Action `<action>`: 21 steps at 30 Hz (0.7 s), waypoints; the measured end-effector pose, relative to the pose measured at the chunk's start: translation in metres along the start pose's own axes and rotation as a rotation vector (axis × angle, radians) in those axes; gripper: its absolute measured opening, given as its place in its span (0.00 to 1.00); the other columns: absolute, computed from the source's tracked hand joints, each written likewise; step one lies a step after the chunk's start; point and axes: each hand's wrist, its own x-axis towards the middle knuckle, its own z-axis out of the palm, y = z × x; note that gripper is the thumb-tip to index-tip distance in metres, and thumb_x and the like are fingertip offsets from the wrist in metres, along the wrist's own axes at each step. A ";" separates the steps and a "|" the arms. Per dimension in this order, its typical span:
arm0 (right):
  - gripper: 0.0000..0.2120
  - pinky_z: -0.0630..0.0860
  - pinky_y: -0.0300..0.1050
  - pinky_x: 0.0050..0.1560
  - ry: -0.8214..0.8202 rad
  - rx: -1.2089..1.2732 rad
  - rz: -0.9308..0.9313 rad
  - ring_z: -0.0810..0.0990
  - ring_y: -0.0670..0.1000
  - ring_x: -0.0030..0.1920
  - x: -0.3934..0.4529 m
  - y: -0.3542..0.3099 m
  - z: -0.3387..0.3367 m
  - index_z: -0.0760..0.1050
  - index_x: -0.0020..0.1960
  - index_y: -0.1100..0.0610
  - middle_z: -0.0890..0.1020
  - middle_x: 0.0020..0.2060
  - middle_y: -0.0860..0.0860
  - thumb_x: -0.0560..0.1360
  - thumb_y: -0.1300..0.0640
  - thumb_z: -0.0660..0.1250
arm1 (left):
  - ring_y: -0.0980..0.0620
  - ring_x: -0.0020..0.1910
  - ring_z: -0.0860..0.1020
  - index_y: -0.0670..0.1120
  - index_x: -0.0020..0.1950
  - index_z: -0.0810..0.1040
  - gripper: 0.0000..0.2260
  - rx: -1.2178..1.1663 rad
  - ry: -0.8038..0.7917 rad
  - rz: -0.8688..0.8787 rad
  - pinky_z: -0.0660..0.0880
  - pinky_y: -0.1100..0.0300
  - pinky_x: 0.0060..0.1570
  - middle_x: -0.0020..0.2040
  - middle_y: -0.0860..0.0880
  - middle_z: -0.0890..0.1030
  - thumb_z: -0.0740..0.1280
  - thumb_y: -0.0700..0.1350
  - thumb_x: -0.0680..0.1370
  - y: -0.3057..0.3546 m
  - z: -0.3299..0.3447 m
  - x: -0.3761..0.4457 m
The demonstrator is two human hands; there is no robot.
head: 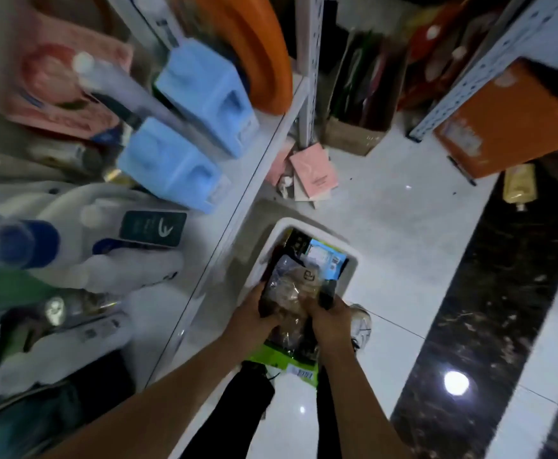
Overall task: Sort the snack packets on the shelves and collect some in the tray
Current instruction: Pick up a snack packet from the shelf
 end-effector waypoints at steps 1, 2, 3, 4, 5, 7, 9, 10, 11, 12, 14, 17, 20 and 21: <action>0.09 0.81 0.53 0.43 -0.016 -0.053 -0.012 0.82 0.55 0.38 0.020 0.010 0.008 0.80 0.40 0.59 0.84 0.36 0.57 0.69 0.55 0.77 | 0.59 0.53 0.79 0.59 0.67 0.70 0.28 -0.005 -0.021 -0.033 0.76 0.61 0.54 0.55 0.58 0.81 0.72 0.46 0.69 -0.012 0.003 0.017; 0.10 0.81 0.54 0.44 -0.031 -0.094 -0.019 0.84 0.56 0.40 0.040 0.019 0.018 0.81 0.42 0.58 0.85 0.37 0.56 0.68 0.53 0.77 | 0.59 0.53 0.80 0.61 0.66 0.71 0.27 -0.019 -0.040 -0.054 0.78 0.58 0.55 0.55 0.57 0.81 0.72 0.47 0.69 -0.023 0.005 0.036; 0.10 0.81 0.54 0.45 -0.040 -0.121 -0.018 0.84 0.56 0.41 0.058 0.026 0.026 0.81 0.43 0.57 0.85 0.37 0.54 0.68 0.52 0.77 | 0.57 0.54 0.80 0.62 0.65 0.72 0.26 -0.016 -0.046 -0.072 0.78 0.54 0.57 0.55 0.57 0.82 0.72 0.49 0.67 -0.030 0.006 0.053; 0.09 0.81 0.52 0.46 -0.043 -0.133 -0.007 0.84 0.55 0.41 0.073 0.031 0.033 0.81 0.44 0.57 0.85 0.37 0.52 0.69 0.52 0.76 | 0.56 0.55 0.80 0.62 0.64 0.72 0.26 -0.002 -0.040 -0.088 0.77 0.50 0.59 0.55 0.57 0.82 0.71 0.51 0.66 -0.039 0.007 0.070; 0.07 0.81 0.51 0.46 -0.041 -0.126 -0.002 0.84 0.55 0.42 0.091 0.038 0.041 0.82 0.44 0.56 0.84 0.37 0.51 0.70 0.54 0.76 | 0.54 0.56 0.80 0.62 0.64 0.72 0.26 0.030 -0.027 -0.089 0.77 0.48 0.60 0.56 0.56 0.82 0.71 0.52 0.65 -0.045 0.009 0.090; 0.08 0.81 0.50 0.46 -0.023 -0.133 -0.010 0.84 0.56 0.44 0.126 0.049 0.054 0.82 0.48 0.57 0.85 0.40 0.53 0.71 0.55 0.75 | 0.52 0.62 0.77 0.62 0.68 0.68 0.30 0.102 -0.017 -0.085 0.74 0.50 0.64 0.62 0.56 0.79 0.71 0.49 0.68 -0.054 0.011 0.124; 0.13 0.79 0.49 0.49 -0.033 -0.195 -0.022 0.83 0.57 0.49 0.155 0.058 0.063 0.80 0.55 0.58 0.85 0.47 0.56 0.72 0.55 0.73 | 0.51 0.69 0.70 0.56 0.77 0.58 0.35 0.257 -0.067 -0.045 0.70 0.55 0.67 0.69 0.56 0.70 0.71 0.46 0.74 -0.052 0.007 0.142; 0.18 0.78 0.50 0.52 -0.063 -0.238 -0.018 0.82 0.59 0.53 0.165 0.062 0.068 0.77 0.60 0.59 0.84 0.52 0.57 0.73 0.54 0.72 | 0.50 0.71 0.68 0.53 0.79 0.54 0.36 0.401 -0.108 -0.017 0.69 0.56 0.67 0.72 0.53 0.68 0.69 0.45 0.76 -0.055 0.004 0.148; 0.25 0.77 0.52 0.56 -0.082 -0.281 -0.018 0.80 0.60 0.57 0.176 0.067 0.071 0.73 0.66 0.59 0.82 0.56 0.58 0.72 0.52 0.72 | 0.48 0.72 0.66 0.52 0.80 0.50 0.35 0.557 -0.148 0.014 0.69 0.55 0.66 0.74 0.50 0.66 0.67 0.46 0.78 -0.056 0.001 0.152; 0.32 0.76 0.54 0.59 -0.083 -0.329 -0.009 0.79 0.61 0.60 0.185 0.070 0.071 0.68 0.70 0.58 0.80 0.60 0.58 0.71 0.48 0.73 | 0.47 0.73 0.64 0.53 0.80 0.48 0.35 0.678 -0.181 0.042 0.68 0.53 0.67 0.75 0.47 0.64 0.65 0.46 0.79 -0.057 -0.003 0.154; 0.36 0.76 0.54 0.60 -0.072 -0.398 -0.012 0.78 0.62 0.61 0.189 0.064 0.065 0.63 0.73 0.58 0.78 0.62 0.59 0.71 0.47 0.73 | 0.46 0.76 0.59 0.54 0.80 0.46 0.34 0.803 -0.230 0.027 0.66 0.51 0.69 0.78 0.46 0.59 0.63 0.48 0.80 -0.054 -0.007 0.151; 0.33 0.73 0.53 0.62 -0.070 -0.502 -0.071 0.75 0.61 0.65 0.166 0.035 0.052 0.59 0.77 0.55 0.75 0.67 0.59 0.77 0.52 0.69 | 0.47 0.77 0.55 0.54 0.80 0.46 0.32 0.900 -0.221 0.077 0.64 0.52 0.70 0.79 0.47 0.56 0.61 0.47 0.81 -0.029 -0.003 0.131; 0.31 0.72 0.53 0.66 -0.114 -0.720 -0.231 0.71 0.59 0.69 0.130 0.003 0.032 0.58 0.78 0.53 0.70 0.72 0.56 0.78 0.53 0.66 | 0.47 0.76 0.56 0.52 0.80 0.48 0.32 1.016 -0.139 0.181 0.65 0.51 0.70 0.78 0.47 0.58 0.61 0.45 0.80 0.013 0.007 0.103; 0.31 0.71 0.53 0.67 -0.120 -0.779 -0.305 0.70 0.58 0.70 0.117 -0.008 0.024 0.58 0.78 0.53 0.70 0.72 0.55 0.78 0.54 0.66 | 0.47 0.76 0.56 0.51 0.80 0.48 0.32 1.034 -0.114 0.213 0.65 0.52 0.70 0.78 0.47 0.59 0.61 0.44 0.80 0.030 0.010 0.092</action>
